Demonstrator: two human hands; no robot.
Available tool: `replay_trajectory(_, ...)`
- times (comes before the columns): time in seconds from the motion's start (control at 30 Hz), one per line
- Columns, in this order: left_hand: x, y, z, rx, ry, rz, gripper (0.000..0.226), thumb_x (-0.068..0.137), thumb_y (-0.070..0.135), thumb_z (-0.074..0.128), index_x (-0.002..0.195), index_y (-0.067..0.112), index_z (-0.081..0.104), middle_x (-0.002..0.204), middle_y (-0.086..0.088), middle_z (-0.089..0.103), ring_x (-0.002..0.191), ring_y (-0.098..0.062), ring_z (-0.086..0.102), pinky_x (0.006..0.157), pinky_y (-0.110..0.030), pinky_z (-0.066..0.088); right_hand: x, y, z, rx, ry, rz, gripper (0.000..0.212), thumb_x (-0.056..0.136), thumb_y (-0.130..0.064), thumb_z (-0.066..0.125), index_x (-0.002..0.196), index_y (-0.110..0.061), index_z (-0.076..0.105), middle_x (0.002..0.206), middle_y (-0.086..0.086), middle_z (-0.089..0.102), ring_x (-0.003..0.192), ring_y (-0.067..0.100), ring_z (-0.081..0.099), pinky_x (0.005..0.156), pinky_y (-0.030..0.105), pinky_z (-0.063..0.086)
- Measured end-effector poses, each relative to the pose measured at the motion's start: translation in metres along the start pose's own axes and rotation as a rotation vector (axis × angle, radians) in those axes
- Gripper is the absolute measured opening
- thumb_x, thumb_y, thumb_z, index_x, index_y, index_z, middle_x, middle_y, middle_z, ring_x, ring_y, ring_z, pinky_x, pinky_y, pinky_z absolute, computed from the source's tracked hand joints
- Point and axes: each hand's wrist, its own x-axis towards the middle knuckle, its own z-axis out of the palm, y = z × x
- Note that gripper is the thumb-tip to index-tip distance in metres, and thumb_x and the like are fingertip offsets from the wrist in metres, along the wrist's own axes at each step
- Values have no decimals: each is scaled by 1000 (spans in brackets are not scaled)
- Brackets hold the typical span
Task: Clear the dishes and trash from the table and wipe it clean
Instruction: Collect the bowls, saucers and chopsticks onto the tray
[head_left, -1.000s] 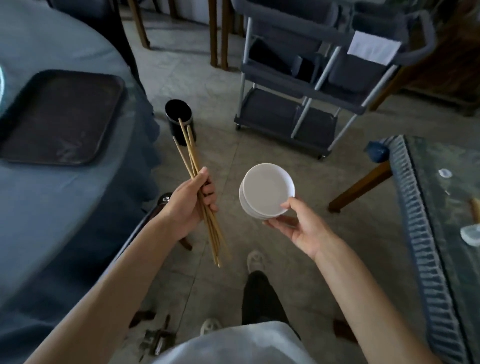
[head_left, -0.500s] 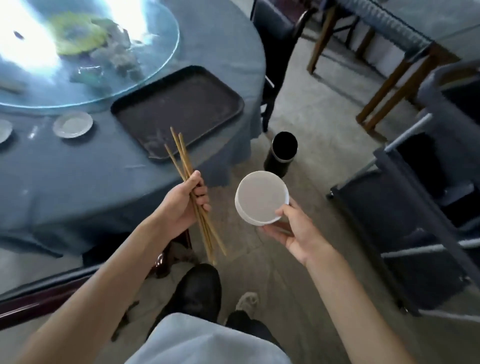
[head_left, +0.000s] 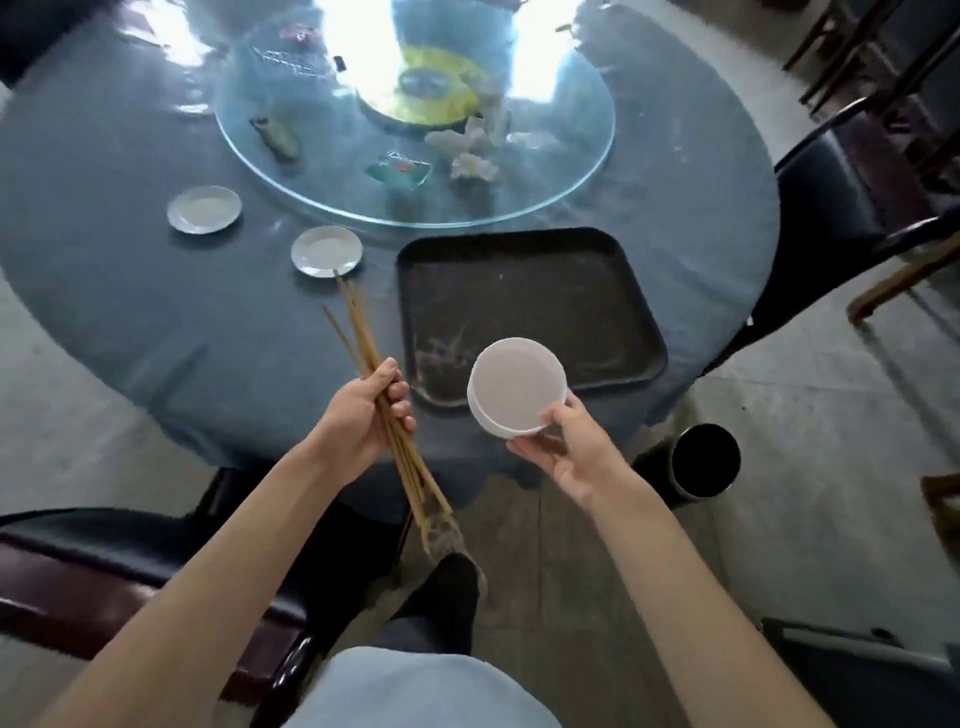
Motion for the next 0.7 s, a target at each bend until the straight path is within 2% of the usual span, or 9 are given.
replay_trajectory(0.13, 42, 32, 5, -62, 82, 58, 29, 107, 32, 43, 80, 22, 48, 64, 8, 43, 47, -7, 45, 52, -24, 46, 68, -44, 39, -103, -25, 36, 54, 95, 4, 43, 139, -23, 57, 121, 12, 58, 116, 40, 61, 88, 50, 60)
replay_trajectory(0.27, 71, 54, 9, -85, 152, 81, 28, 107, 33, 44, 81, 22, 48, 66, 7, 42, 50, -8, 44, 54, -25, 46, 125, -78, 78, -180, -28, 76, 59, 95, 8, 39, 143, -25, 54, 115, 9, 58, 122, 40, 58, 97, 54, 56)
replay_trajectory(0.43, 101, 71, 4, -108, 239, 90, 28, 107, 33, 44, 82, 21, 49, 67, 6, 42, 50, -8, 44, 54, -26, 45, 184, -107, 116, -228, -69, 130, 63, 96, 10, 38, 144, -28, 53, 137, 14, 51, 127, 40, 55, 101, 57, 53)
replay_trajectory(0.7, 143, 90, 3, -144, 415, 148, 28, 107, 32, 46, 81, 21, 50, 66, 6, 43, 52, -9, 44, 57, -28, 43, 248, -131, 158, -305, -158, 212, 63, 96, 8, 44, 142, -33, 53, 143, 13, 47, 128, 39, 54, 102, 55, 53)
